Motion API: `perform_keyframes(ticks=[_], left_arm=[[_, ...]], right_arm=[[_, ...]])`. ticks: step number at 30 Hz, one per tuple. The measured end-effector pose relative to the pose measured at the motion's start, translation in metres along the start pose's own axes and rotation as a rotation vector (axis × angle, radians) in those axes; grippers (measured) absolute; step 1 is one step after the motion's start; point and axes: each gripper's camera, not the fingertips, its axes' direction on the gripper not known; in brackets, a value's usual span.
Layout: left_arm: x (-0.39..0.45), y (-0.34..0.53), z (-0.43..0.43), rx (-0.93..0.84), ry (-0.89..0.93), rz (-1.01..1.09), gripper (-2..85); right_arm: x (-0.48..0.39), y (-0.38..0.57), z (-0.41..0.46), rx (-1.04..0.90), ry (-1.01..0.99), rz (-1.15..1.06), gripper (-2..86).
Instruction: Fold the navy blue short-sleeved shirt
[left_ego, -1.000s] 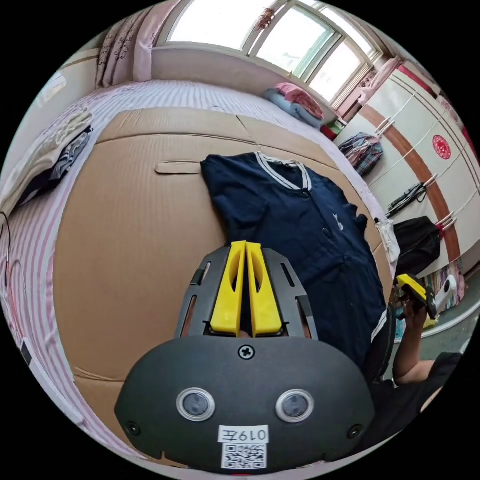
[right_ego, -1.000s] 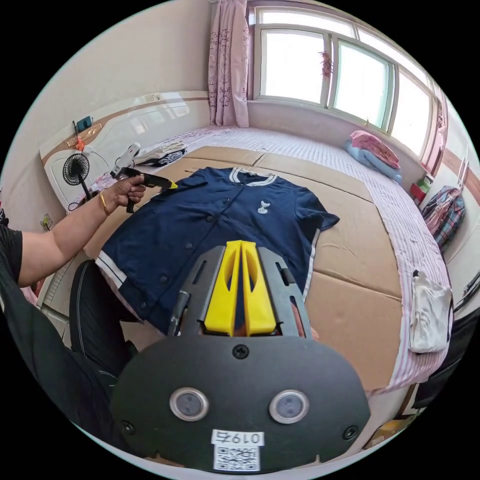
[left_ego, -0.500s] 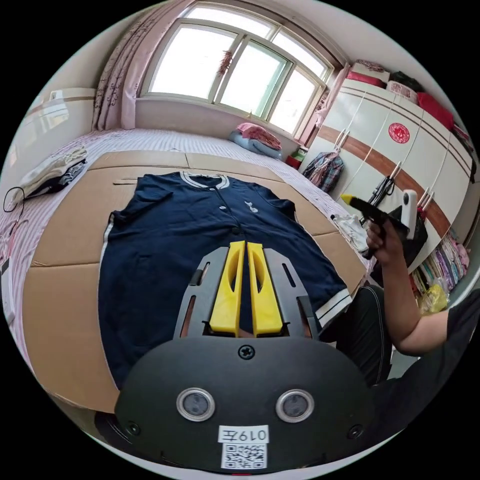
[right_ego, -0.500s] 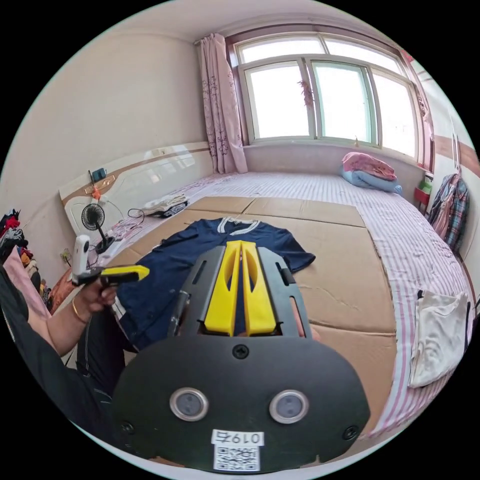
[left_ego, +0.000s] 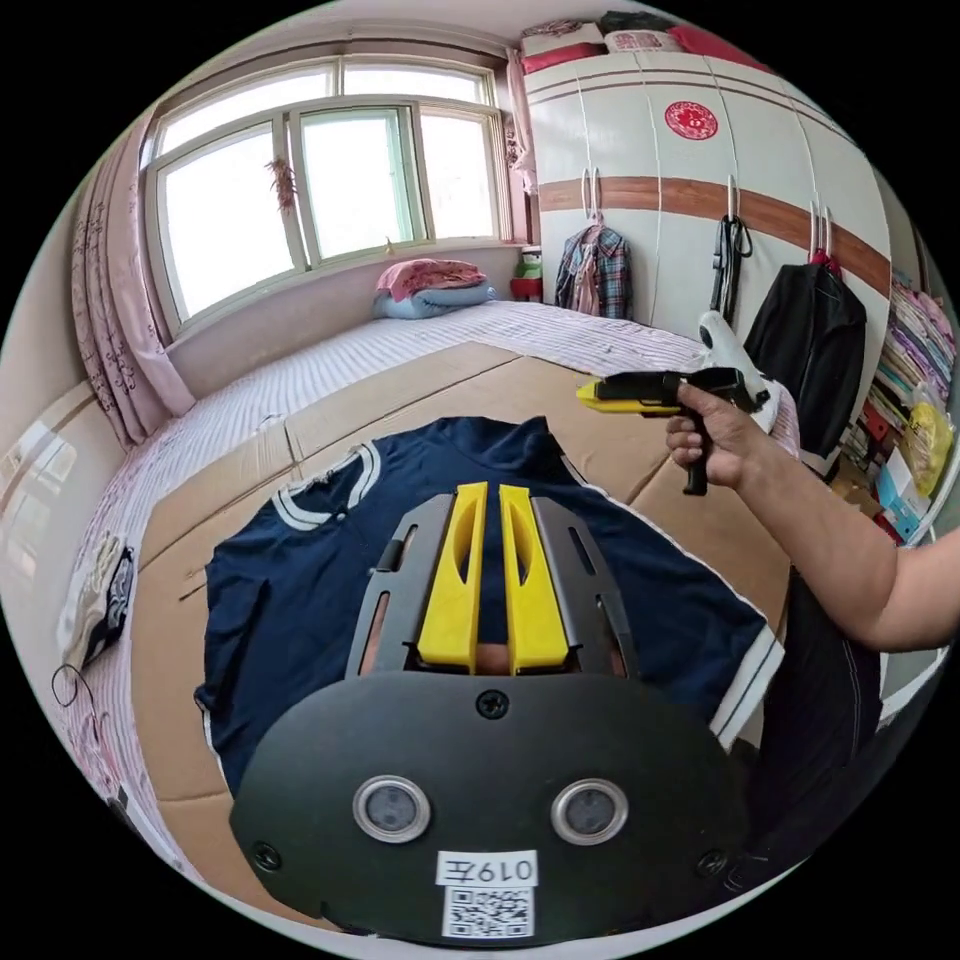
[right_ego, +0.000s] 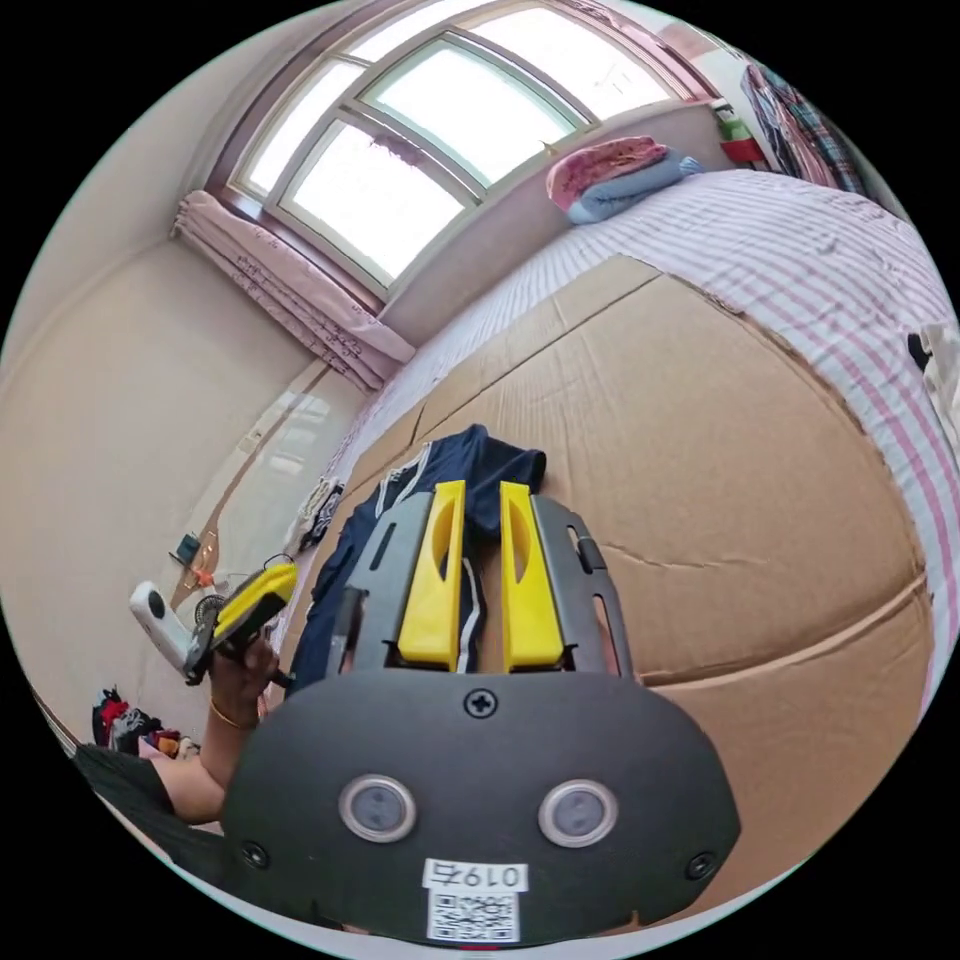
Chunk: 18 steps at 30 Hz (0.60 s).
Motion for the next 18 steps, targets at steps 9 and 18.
perform_keyframes(ticks=[9,18], left_arm=[[0.044,-0.250,0.242,-0.531,0.354,-0.084,1.9],[0.137,-0.342,0.361,-0.787,0.177,-0.062,3.3]], right_arm=[[0.011,-0.021,0.070,-0.123,0.151,-0.014,8.3],[0.025,-0.050,0.110,-0.191,0.058,-0.026,9.8]])
